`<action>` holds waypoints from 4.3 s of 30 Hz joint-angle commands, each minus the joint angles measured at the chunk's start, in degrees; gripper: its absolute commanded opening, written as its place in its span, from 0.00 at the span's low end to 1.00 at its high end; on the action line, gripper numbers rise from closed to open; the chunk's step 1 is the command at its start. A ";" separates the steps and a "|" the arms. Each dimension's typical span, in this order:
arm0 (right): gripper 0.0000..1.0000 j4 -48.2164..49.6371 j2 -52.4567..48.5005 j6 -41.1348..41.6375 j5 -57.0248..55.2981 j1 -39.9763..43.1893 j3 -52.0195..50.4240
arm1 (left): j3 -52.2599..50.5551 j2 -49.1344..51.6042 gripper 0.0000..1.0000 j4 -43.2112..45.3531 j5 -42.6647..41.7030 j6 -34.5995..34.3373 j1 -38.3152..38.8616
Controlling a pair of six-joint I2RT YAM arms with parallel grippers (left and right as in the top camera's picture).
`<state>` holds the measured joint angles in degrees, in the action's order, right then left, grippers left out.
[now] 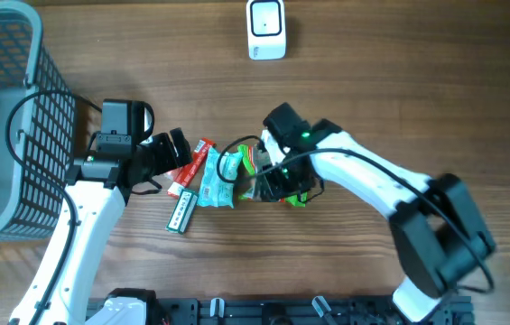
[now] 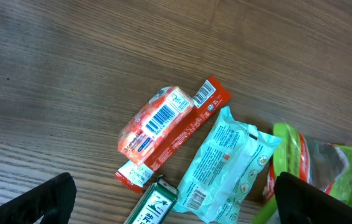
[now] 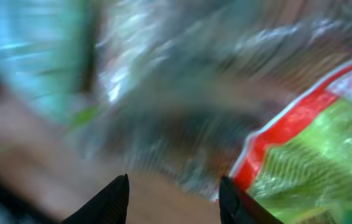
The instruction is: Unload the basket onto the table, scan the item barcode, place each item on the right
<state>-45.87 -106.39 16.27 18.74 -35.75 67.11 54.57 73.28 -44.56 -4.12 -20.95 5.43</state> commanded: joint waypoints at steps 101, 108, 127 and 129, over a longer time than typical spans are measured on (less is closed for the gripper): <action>0.15 13.60 11.08 -5.09 10.78 8.66 -19.08 | 0.63 0.02 1.00 2.29 -20.85 -0.76 0.90; 0.38 -2.97 15.15 -15.76 16.48 17.64 -3.13 | 0.63 1.84 0.40 5.55 -21.18 -11.45 10.14; 0.73 2.45 5.62 -17.77 13.00 35.45 -8.74 | 0.63 28.02 0.04 32.41 -10.14 -26.49 32.94; 0.73 3.23 4.17 -19.39 16.31 35.45 -8.74 | 0.63 28.48 0.04 31.78 -10.12 -27.04 32.98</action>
<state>-43.22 -100.12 -0.36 30.02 -0.27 58.94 54.83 100.64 -12.38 -15.44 -46.85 38.22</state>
